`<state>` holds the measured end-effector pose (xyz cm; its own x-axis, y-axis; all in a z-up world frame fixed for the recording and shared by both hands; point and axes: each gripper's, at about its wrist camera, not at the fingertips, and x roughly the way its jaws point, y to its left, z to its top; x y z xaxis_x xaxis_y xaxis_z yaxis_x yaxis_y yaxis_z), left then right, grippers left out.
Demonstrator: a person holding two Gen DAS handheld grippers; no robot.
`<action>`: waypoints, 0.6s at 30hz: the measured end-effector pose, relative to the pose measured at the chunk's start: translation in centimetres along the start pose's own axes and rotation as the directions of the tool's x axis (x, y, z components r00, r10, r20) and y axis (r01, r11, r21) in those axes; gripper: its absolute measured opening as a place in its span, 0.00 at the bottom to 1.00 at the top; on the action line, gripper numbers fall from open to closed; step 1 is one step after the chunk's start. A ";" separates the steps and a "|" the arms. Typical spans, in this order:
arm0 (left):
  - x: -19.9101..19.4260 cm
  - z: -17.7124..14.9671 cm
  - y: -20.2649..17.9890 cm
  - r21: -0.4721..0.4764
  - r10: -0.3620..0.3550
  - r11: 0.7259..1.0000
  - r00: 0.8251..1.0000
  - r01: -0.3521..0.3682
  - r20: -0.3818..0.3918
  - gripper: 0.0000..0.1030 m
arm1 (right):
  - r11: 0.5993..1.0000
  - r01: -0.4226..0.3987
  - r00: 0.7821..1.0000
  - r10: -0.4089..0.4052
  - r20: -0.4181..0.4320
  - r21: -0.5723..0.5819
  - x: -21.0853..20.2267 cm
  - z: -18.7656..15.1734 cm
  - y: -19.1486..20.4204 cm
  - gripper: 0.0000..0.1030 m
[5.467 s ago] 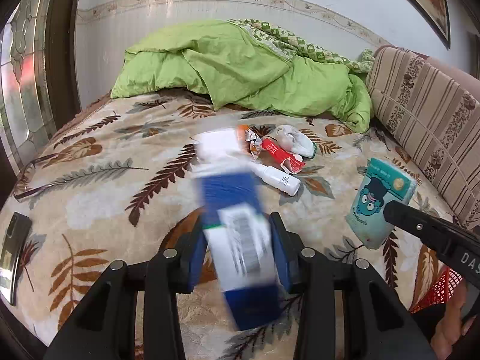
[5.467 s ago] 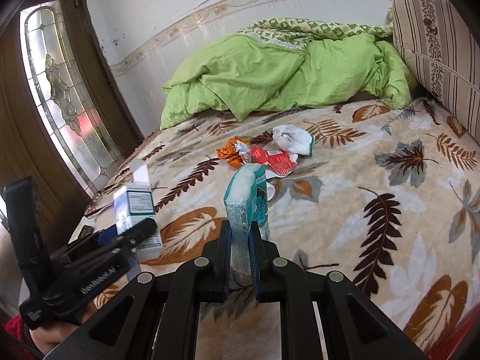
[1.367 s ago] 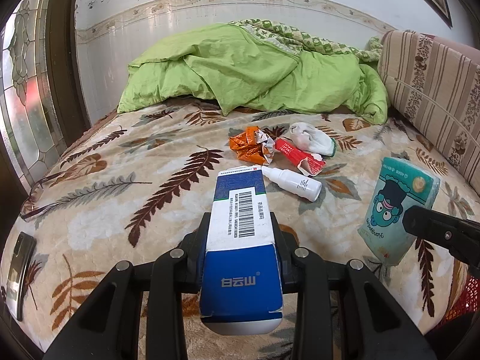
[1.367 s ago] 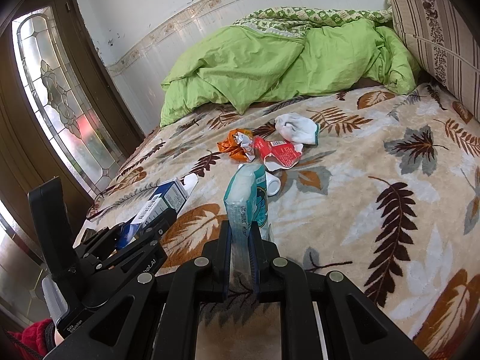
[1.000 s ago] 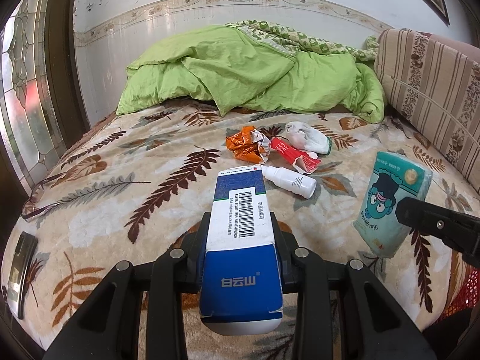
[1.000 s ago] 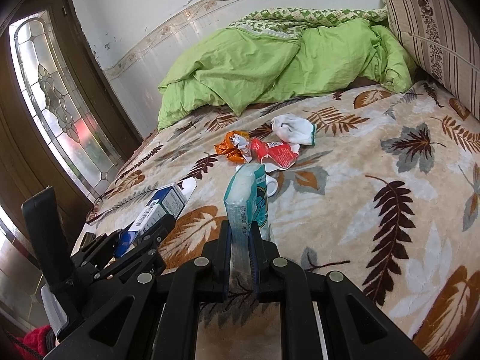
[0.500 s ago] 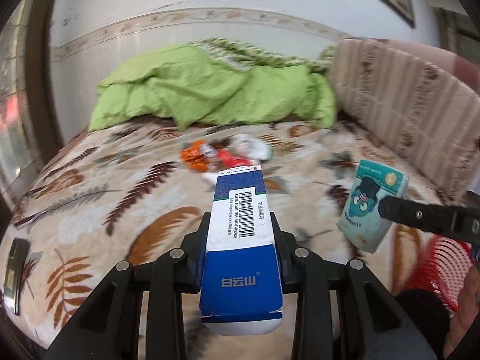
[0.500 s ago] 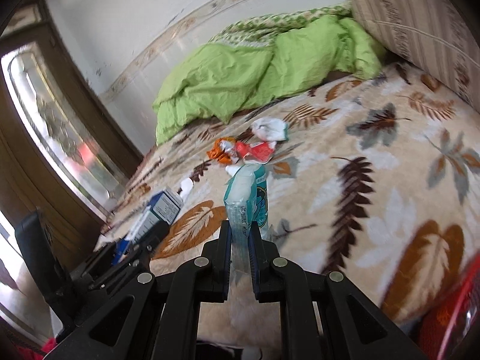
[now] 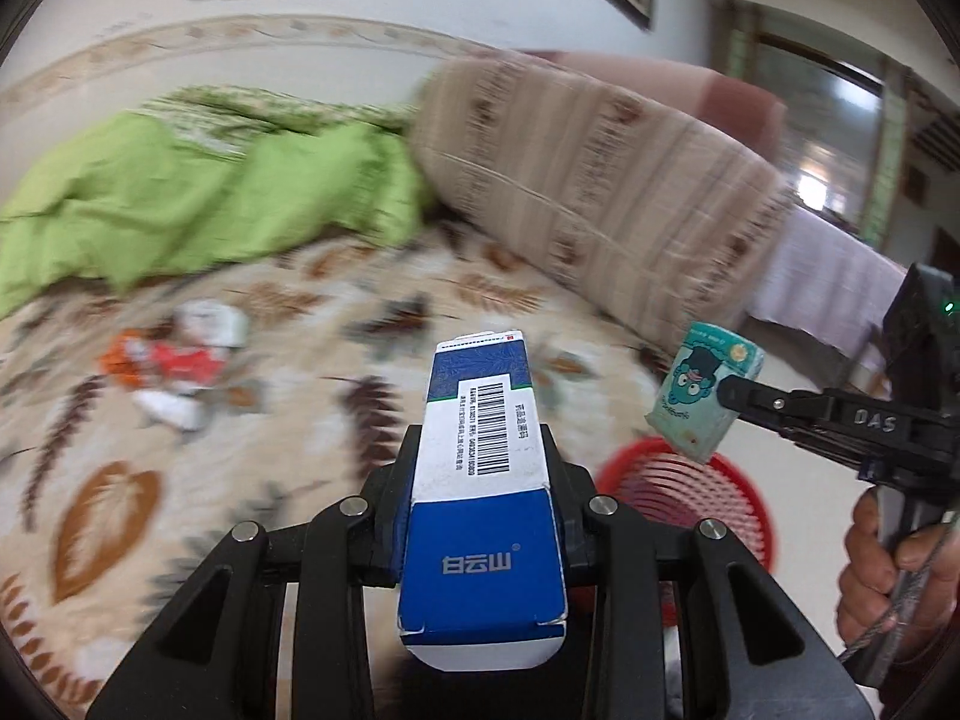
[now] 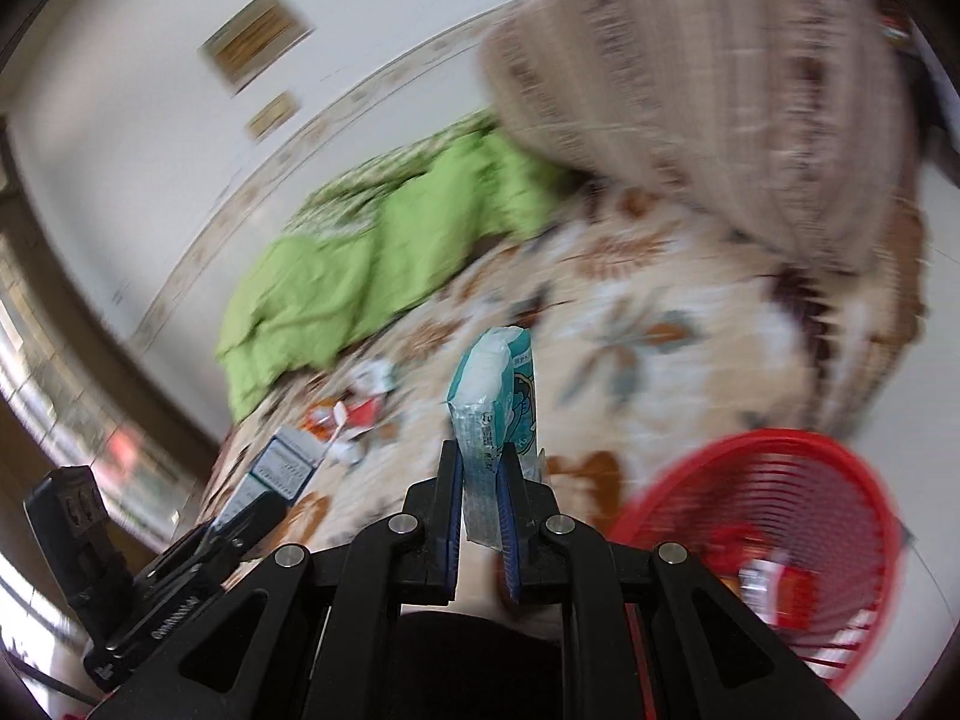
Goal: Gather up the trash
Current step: 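Carry both items to the red basket and open both tools over it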
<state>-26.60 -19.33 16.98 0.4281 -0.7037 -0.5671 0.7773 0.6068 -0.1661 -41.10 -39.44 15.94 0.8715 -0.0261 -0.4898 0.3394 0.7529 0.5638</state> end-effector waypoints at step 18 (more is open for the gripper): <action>7.8 -0.4 -8.8 -0.029 -0.262 0.964 0.934 0.263 -0.244 0.59 | 0.959 0.200 0.980 -0.193 -0.055 0.199 -3.1 -0.7 -11.1 0.25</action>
<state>-30.32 -30.03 13.67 0.0839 -0.7259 -0.6827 0.8488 0.4109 -0.3326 -47.80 -47.27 10.71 0.7690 -0.1345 -0.6250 0.5702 0.5864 0.5753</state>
